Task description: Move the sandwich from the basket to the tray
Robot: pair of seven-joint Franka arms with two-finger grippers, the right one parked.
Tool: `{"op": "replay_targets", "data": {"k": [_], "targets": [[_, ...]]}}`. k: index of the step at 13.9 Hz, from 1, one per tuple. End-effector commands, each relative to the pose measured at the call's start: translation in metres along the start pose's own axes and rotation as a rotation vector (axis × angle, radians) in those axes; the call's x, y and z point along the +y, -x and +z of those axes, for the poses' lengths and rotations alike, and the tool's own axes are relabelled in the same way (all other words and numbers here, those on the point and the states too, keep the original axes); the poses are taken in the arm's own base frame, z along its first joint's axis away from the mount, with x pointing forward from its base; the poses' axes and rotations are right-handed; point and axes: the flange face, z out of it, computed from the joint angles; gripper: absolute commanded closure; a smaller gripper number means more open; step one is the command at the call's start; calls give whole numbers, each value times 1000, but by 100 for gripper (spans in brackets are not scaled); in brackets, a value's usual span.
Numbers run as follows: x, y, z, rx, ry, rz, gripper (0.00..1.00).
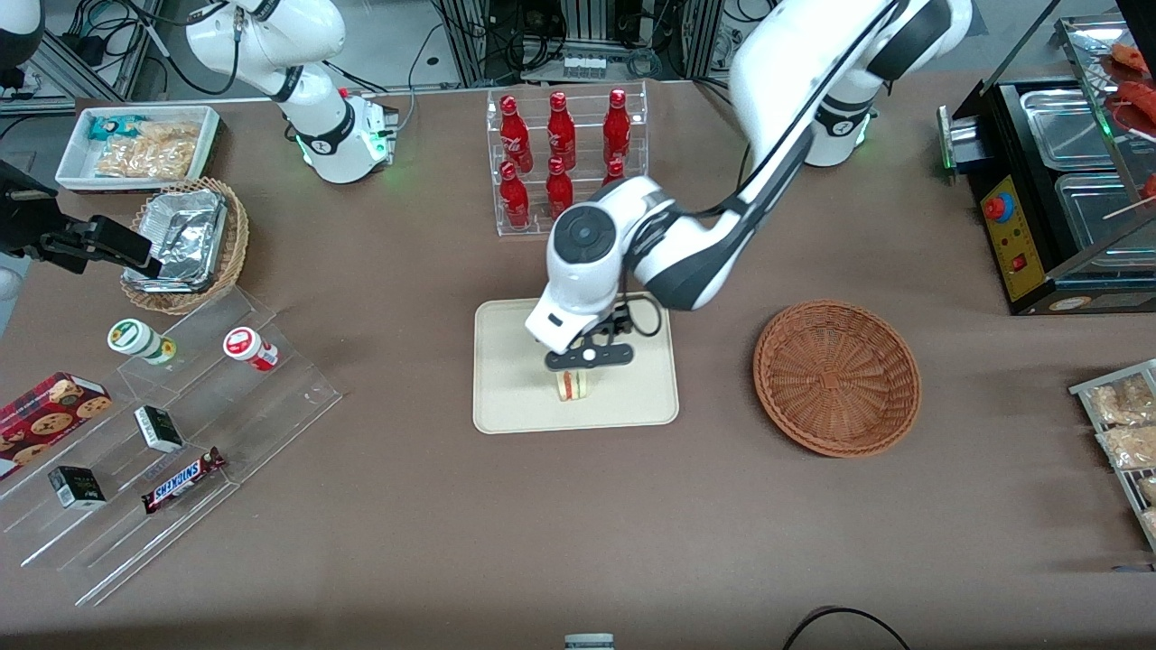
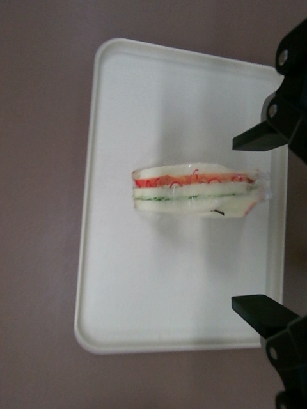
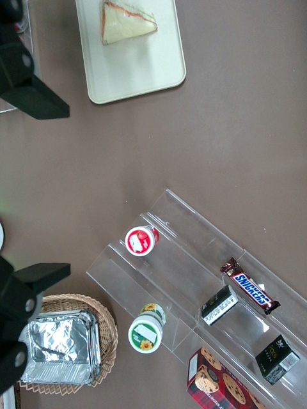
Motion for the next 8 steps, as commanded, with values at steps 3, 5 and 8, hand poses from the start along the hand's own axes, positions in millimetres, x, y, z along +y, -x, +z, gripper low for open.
{"op": "replay_targets", "data": {"k": [3,5,8], "targets": [[-90,-28,-121,35,-49,-183,0],[-133,-38,-154,19,-107,-238,0],[-194,-52,-197,15,-151,-317,0]]}}
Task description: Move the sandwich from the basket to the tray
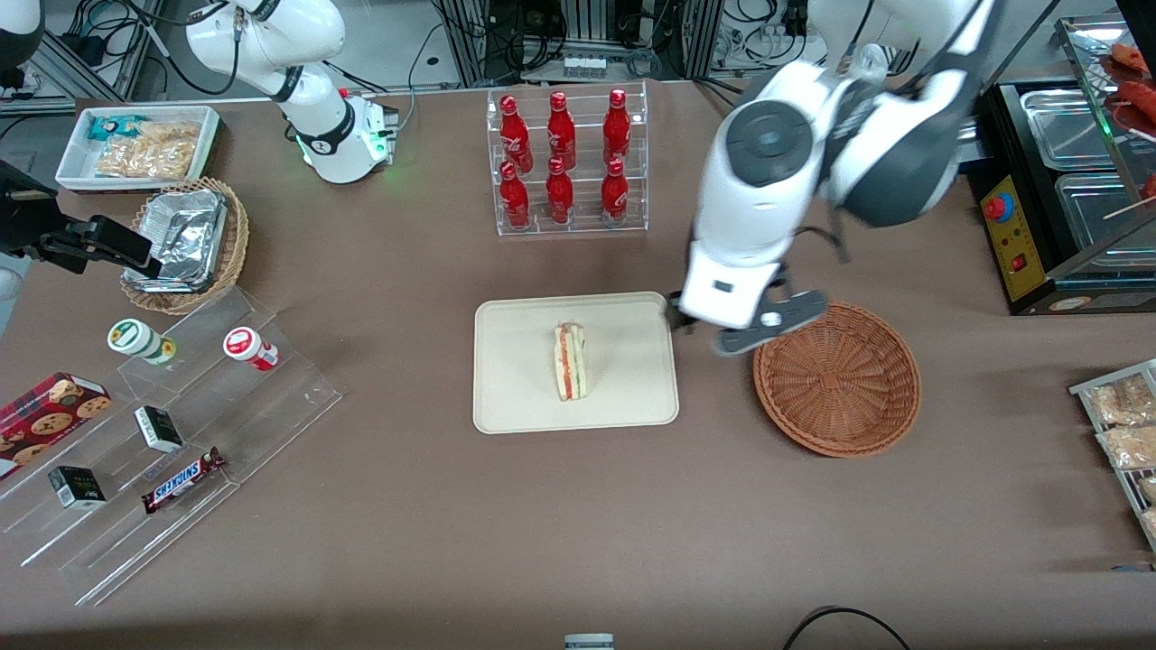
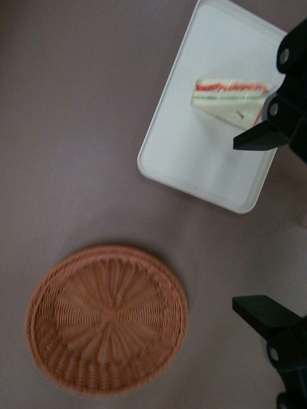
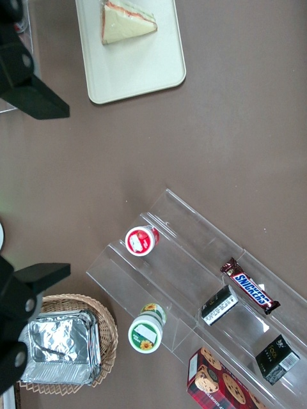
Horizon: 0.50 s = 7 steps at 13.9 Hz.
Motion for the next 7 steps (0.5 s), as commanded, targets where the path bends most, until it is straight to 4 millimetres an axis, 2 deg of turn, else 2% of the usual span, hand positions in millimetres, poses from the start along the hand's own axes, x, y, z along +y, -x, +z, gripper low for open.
{"op": "replay_targets", "data": {"k": [1,5,7], "targets": [[-53,-13,-21,-24,-45,4,0],[-126,-37,-52,-78,-77,127,0],[-157,-44,-59,-108,-71,176,0]]}}
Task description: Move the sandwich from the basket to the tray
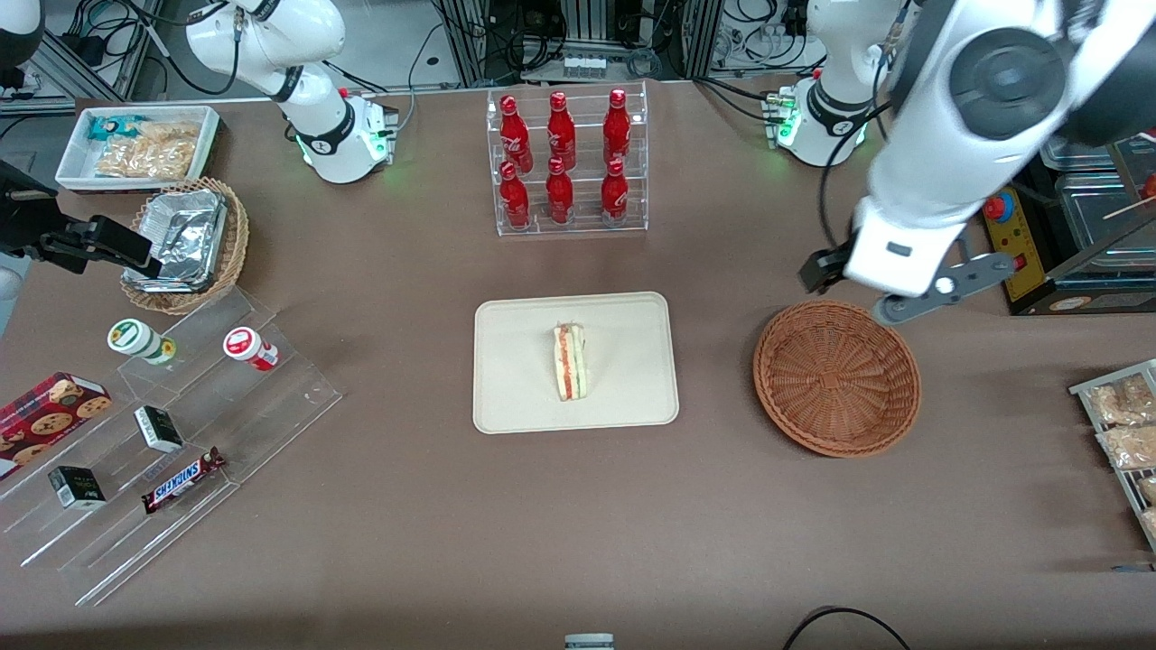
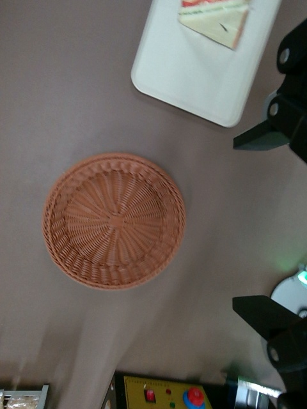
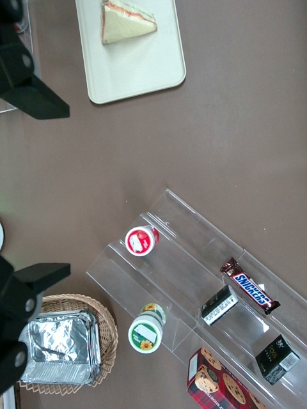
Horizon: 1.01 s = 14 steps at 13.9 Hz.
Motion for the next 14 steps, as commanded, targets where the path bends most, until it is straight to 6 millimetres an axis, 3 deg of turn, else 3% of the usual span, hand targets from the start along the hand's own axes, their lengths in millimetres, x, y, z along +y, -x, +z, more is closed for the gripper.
{"op": "replay_targets", "data": {"k": [1,5,6,9,12,14], "targets": [[-41,13,-4,-23,-3,70,0],[-94,12,0,-53,25,174,0],[-117,6,1,-62,37,175,0],[-160,-5,-4,-75,101,216,0],[-168,-21,-2,-61,110,223,0],[-170,-26,-11,-29,120,246,0]]}}
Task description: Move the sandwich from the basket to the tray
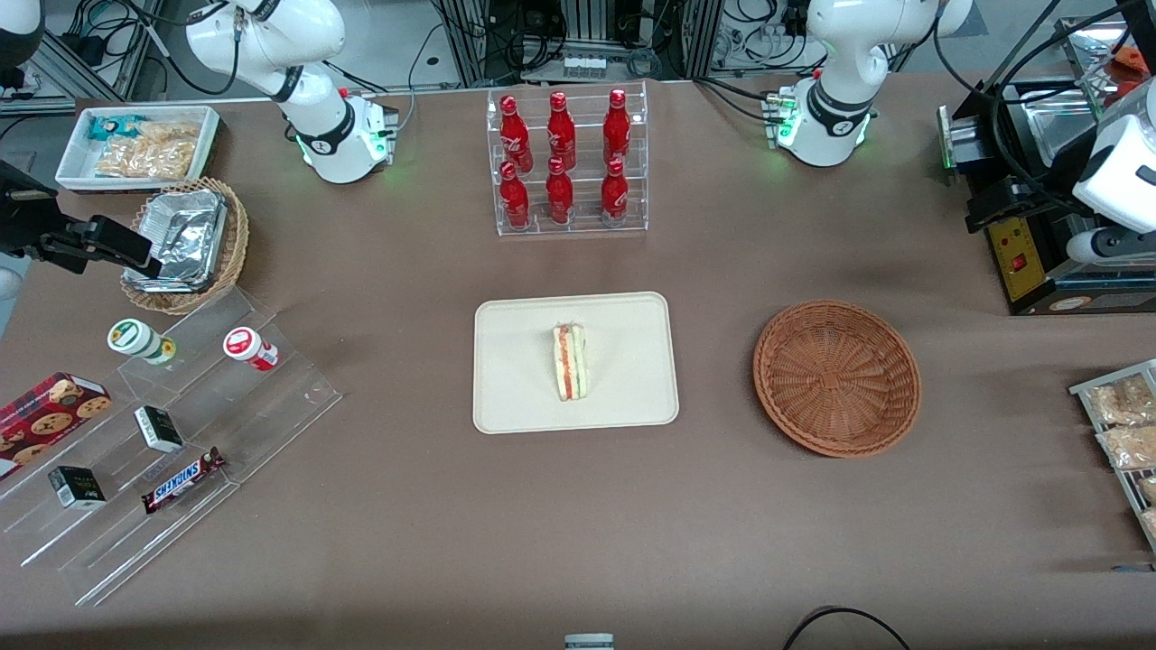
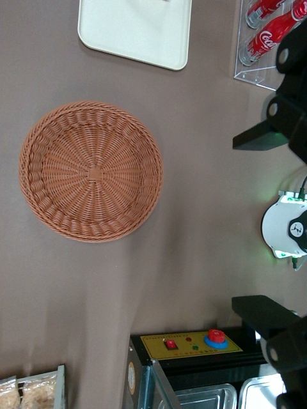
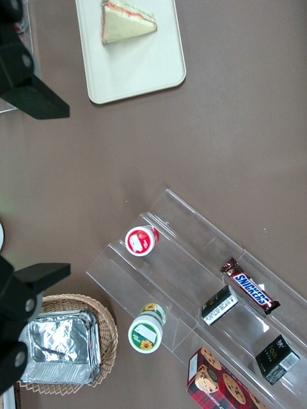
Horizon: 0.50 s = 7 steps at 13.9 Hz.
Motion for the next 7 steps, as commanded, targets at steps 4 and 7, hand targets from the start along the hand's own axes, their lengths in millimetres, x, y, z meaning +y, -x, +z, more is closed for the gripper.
{"op": "replay_targets", "data": {"k": [4,7], "targets": [[2,-8,-17,83,0,140,0],[2,-12,-15,82,-4,142,0]]}}
